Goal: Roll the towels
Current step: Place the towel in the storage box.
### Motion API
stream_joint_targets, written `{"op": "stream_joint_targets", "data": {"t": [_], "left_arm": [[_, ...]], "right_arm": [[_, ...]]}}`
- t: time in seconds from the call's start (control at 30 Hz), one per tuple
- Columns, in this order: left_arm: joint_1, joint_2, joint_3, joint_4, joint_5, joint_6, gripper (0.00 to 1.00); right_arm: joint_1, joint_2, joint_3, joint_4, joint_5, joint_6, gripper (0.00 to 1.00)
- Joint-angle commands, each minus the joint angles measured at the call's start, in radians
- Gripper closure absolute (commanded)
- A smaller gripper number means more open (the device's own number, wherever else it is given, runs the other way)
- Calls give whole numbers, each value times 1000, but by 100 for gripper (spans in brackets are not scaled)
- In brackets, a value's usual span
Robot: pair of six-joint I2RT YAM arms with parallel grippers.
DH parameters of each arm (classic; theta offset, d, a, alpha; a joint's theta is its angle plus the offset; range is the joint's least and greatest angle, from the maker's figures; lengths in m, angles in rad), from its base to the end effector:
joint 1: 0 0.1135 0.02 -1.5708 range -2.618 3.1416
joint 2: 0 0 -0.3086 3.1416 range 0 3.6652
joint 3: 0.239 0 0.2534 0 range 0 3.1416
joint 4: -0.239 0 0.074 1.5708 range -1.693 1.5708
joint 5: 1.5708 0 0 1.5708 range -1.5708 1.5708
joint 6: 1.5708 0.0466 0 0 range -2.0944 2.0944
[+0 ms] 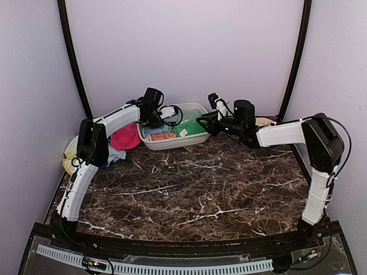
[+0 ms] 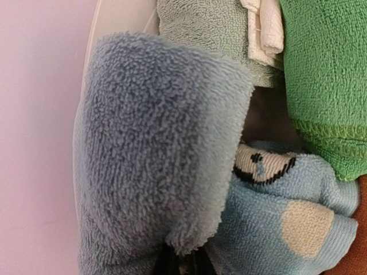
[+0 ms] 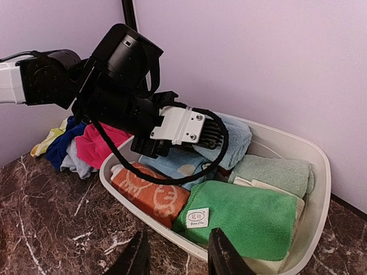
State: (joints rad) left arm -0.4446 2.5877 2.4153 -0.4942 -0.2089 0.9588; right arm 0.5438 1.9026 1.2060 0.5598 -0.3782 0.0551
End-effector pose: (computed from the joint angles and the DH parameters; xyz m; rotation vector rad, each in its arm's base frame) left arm 0.5723 -0.2619 0.2187 1.3753 1.8059 0.5098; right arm 0.3882 0.2548 0.2773 -0.7003 1.6127 0.7631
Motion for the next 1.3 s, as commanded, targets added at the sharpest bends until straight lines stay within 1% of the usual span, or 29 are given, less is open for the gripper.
{"op": "stream_joint_targets", "data": {"t": [0.0, 0.07, 0.13, 0.27, 0.37, 0.47, 0.57, 0.67, 0.87, 0.93, 1.0, 1.17, 1.27], "left_arm": [[41, -24, 75, -47, 23, -66, 89], [61, 8, 136, -131, 83, -116, 85], [74, 7, 136, -169, 137, -160, 81], [89, 3, 127, -206, 220, -215, 73], [96, -1, 122, -232, 279, -248, 66], [98, 2, 108, -247, 325, -279, 63], [97, 17, 105, -251, 353, -304, 64], [89, 34, 103, -256, 370, -322, 68], [50, 46, 102, -235, 329, -334, 87], [38, 45, 98, -227, 304, -343, 90], [33, 46, 97, -222, 277, -372, 91], [55, 83, 99, -236, 268, -443, 88], [78, 66, 99, -233, 286, -466, 82]], "right_arm": [[-4, -18, 33, -1, -16, 20, 66], [-4, -16, 33, -9, -16, 21, 66], [-4, -12, 36, -24, -13, 16, 67], [-4, -4, 58, -53, -8, 14, 67], [-4, -6, 71, -60, 1, 25, 67], [-4, -18, 67, -56, 1, 43, 67], [-4, -28, 55, -56, -3, 62, 67], [-4, -39, 40, -67, 5, 62, 67], [-4, -46, 27, -84, 10, 58, 67], [-5, -44, 27, -84, 9, 61, 67], [-5, -40, 27, -83, 6, 63, 67], [-6, -37, 26, -90, 0, 68, 67], [-5, -43, 27, -99, -1, 67, 66]]}}
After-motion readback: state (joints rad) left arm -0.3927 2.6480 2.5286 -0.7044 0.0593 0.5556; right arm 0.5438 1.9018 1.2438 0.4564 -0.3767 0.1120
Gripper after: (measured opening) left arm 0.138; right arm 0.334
